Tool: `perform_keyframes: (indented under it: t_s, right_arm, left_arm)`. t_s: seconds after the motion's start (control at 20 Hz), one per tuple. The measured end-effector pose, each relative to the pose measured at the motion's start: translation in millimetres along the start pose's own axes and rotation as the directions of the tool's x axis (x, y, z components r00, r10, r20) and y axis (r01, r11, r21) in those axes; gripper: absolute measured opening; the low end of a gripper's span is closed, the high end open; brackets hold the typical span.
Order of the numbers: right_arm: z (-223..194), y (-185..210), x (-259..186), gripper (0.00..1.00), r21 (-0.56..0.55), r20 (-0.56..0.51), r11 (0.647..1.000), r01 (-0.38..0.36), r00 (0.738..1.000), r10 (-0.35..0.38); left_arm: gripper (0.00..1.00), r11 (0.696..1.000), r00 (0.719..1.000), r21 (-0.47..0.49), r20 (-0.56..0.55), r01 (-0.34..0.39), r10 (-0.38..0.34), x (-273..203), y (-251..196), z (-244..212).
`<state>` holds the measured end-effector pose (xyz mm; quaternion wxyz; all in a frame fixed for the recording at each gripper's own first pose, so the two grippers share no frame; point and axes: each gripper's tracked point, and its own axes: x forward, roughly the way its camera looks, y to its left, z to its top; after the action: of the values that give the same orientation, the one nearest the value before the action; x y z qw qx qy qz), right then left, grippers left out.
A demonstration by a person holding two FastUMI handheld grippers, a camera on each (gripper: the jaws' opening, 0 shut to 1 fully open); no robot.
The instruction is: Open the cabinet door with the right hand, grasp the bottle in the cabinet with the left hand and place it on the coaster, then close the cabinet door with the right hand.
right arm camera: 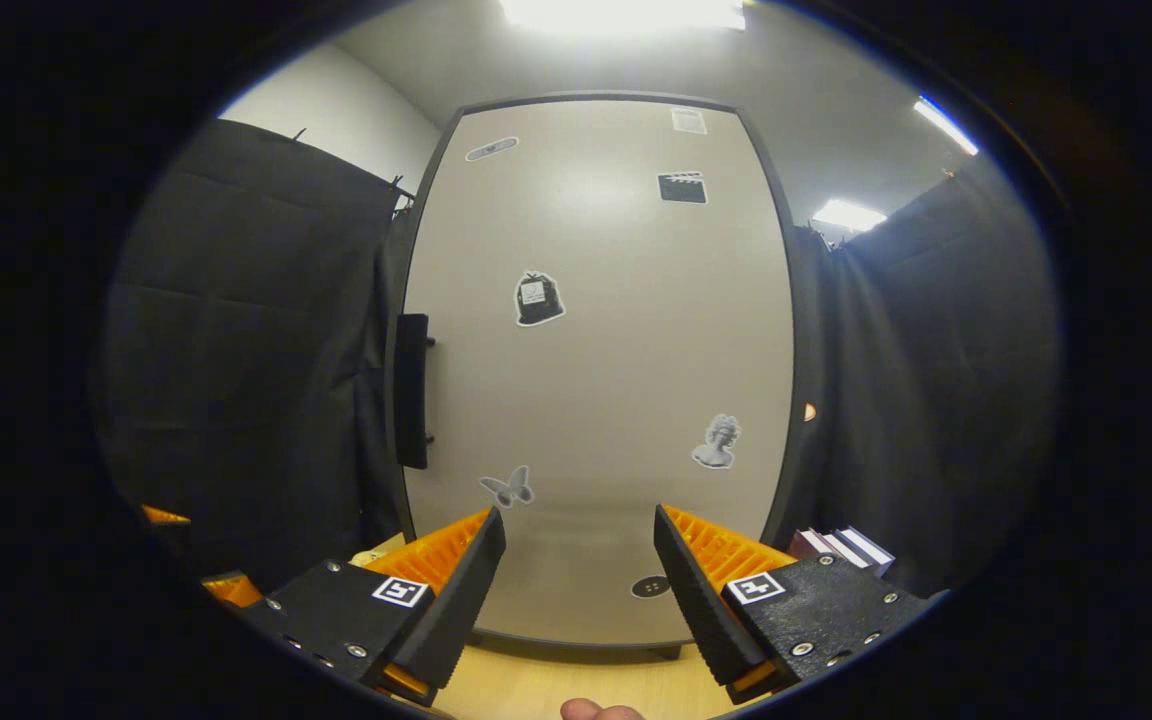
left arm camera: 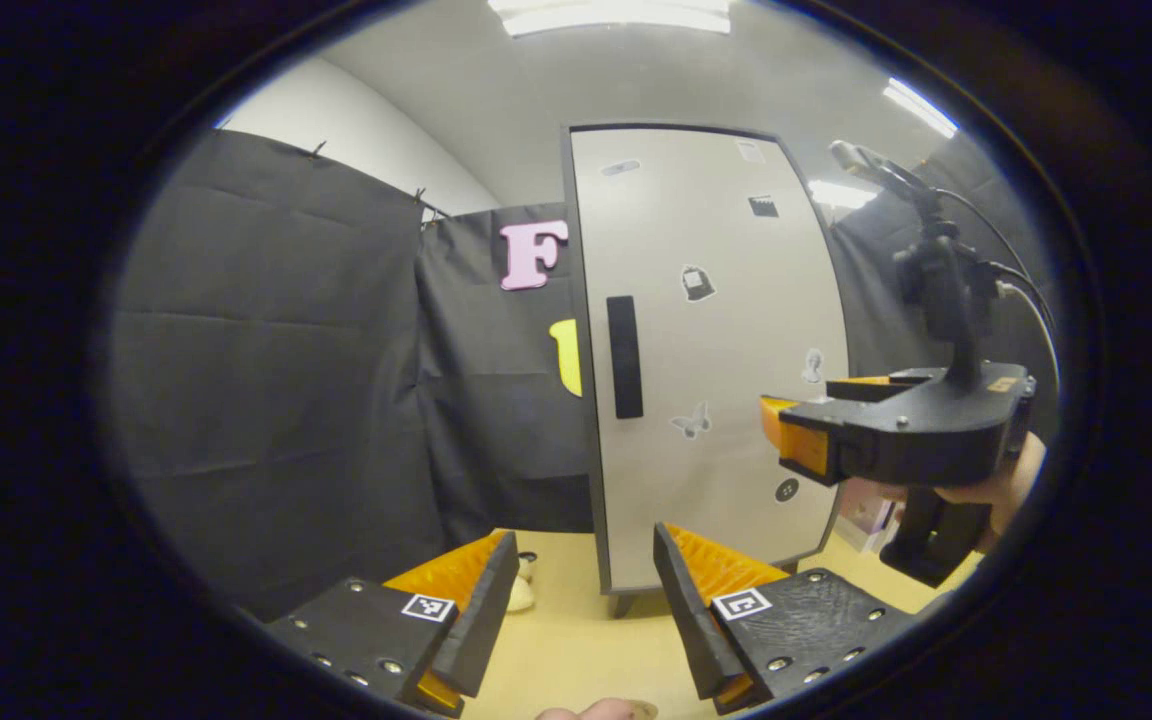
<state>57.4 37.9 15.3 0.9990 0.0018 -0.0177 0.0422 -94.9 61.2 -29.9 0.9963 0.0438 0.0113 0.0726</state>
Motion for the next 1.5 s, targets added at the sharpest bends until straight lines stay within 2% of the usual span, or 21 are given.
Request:
perform_keyframes:
  t_s: [0.05, 0.2, 0.25, 0.3, 0.6, 0.7, 0.8, 0.85, 1.05, 1.2, 1.5]
  right_arm:
    - [5, 9, 9, 0.93, -0.009, 0.013, 1.000, -0.009, 1.000, 0.009]
    - [20, 44, 30, 0.93, -0.025, 0.041, 0.998, -0.056, 0.998, 0.057]
    - [25, 56, 37, 0.93, -0.031, 0.054, 0.997, -0.073, 0.996, 0.074]
    - [28, 68, 45, 0.93, -0.036, 0.062, 0.996, -0.084, 0.994, 0.086]
    - [22, 117, 94, 0.92, -0.057, 0.033, 0.993, -0.105, 0.994, 0.107]
    - [13, 124, 109, 0.81, -0.064, -0.005, 0.991, -0.114, 0.993, 0.114]
    - [8, 128, 113, 0.54, -0.078, -0.031, 0.987, -0.139, 0.990, 0.136]
    - [7, 129, 116, 0.37, -0.068, -0.040, 0.988, -0.141, 0.990, 0.138]
    - [6, 130, 111, 0.23, -0.042, -0.070, 0.976, -0.215, 0.975, 0.212]
    - [6, 130, 103, 0.18, -0.041, -0.087, 0.960, -0.277, 0.958, 0.272]
    - [8, 128, 71, 0.16, -0.034, -0.100, 0.907, -0.419, 0.905, 0.414]
  left_arm:
    - [0.78, 1.000, 1.000, -0.001, -0.009, -0.011, 0.011, -8, 7, -7]
    - [0.77, 0.999, 0.999, 0.000, -0.025, -0.044, 0.044, -32, 27, -22]
    - [0.84, 0.999, 0.998, 0.005, -0.037, -0.050, 0.051, -38, 31, -28]
    - [0.77, 0.998, 0.996, 0.012, -0.057, -0.062, 0.062, -42, 36, -35]
    - [0.78, 0.995, 0.991, 0.004, -0.095, -0.098, 0.097, -56, 47, -48]
    - [0.78, 0.994, 0.988, 0.008, -0.110, -0.106, 0.106, -58, 50, -53]
    - [0.78, 0.993, 0.986, 0.007, -0.121, -0.118, 0.118, -61, 52, -55]
    - [0.78, 0.992, 0.984, 0.003, -0.126, -0.123, 0.122, -62, 55, -56]
    - [0.78, 0.992, 0.983, -0.017, -0.135, -0.126, 0.122, -55, 67, -68]
    - [0.78, 0.993, 0.984, -0.005, -0.136, -0.116, 0.114, -41, 75, -73]
    - [0.78, 0.995, 0.989, 0.036, -0.112, -0.091, 0.095, -28, 71, -64]
